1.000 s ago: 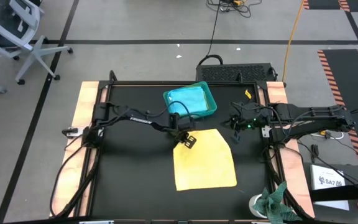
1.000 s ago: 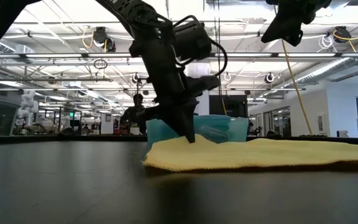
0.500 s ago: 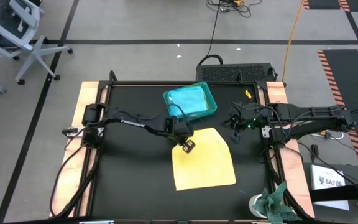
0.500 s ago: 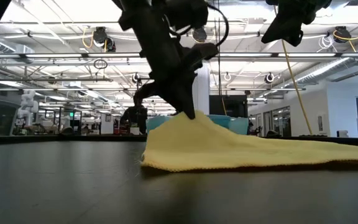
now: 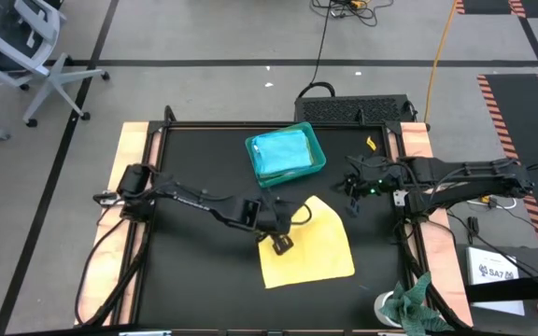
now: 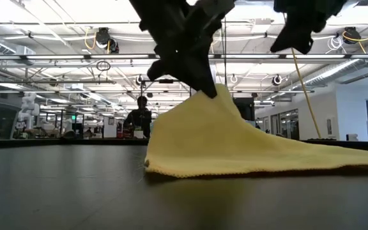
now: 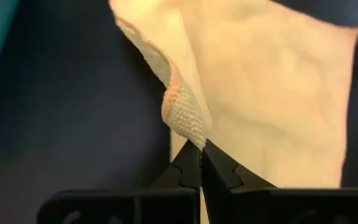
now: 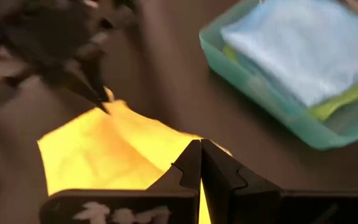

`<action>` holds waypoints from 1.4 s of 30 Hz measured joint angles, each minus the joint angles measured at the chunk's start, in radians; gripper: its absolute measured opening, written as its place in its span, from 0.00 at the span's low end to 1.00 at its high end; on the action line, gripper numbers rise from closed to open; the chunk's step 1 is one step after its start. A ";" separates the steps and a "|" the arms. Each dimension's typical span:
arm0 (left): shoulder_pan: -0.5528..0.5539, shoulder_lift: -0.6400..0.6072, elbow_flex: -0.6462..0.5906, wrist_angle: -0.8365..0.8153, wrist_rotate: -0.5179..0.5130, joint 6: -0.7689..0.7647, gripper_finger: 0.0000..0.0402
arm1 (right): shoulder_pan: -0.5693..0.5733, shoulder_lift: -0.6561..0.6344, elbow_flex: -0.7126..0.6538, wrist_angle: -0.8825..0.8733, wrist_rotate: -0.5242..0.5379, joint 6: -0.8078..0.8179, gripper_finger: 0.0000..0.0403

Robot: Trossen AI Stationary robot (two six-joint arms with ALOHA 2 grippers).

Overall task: Fold microfiber towels
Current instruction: Fold the yellow microfiber towel

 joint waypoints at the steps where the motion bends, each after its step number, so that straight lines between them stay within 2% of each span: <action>1: -0.010 0.000 0.000 -0.002 -0.003 -0.001 0.00 | 0.000 0.000 -0.014 0.001 0.000 0.014 0.00; 5: -0.047 0.002 0.000 0.004 -0.006 -0.010 0.00 | 0.000 0.001 -0.082 0.013 -0.003 0.050 0.00; 9: -0.093 0.024 -0.003 0.034 -0.005 -0.033 0.00 | 0.005 0.000 -0.113 0.051 -0.008 0.019 0.00; 15: -0.127 0.058 -0.003 0.048 -0.013 -0.115 0.00 | 0.009 0.030 -0.116 0.064 -0.152 -0.019 0.00; 18: -0.134 0.058 -0.004 0.049 -0.018 -0.124 0.00 | 0.014 0.094 -0.116 0.123 -0.228 -0.099 0.00; 22: -0.136 0.057 -0.003 0.049 -0.031 -0.142 0.00 | 0.013 0.242 -0.102 0.150 -0.322 -0.234 0.05; 31: -0.135 0.057 -0.003 0.045 -0.032 -0.174 0.00 | -0.055 0.563 0.039 0.147 -0.322 -0.445 0.25; 36: -0.135 0.057 -0.003 0.037 -0.032 -0.178 0.00 | -0.108 0.651 0.105 0.150 -0.321 -0.492 0.33; 42: -0.135 0.056 -0.003 0.023 -0.031 -0.179 0.00 | -0.140 0.710 0.112 0.140 -0.323 -0.491 0.36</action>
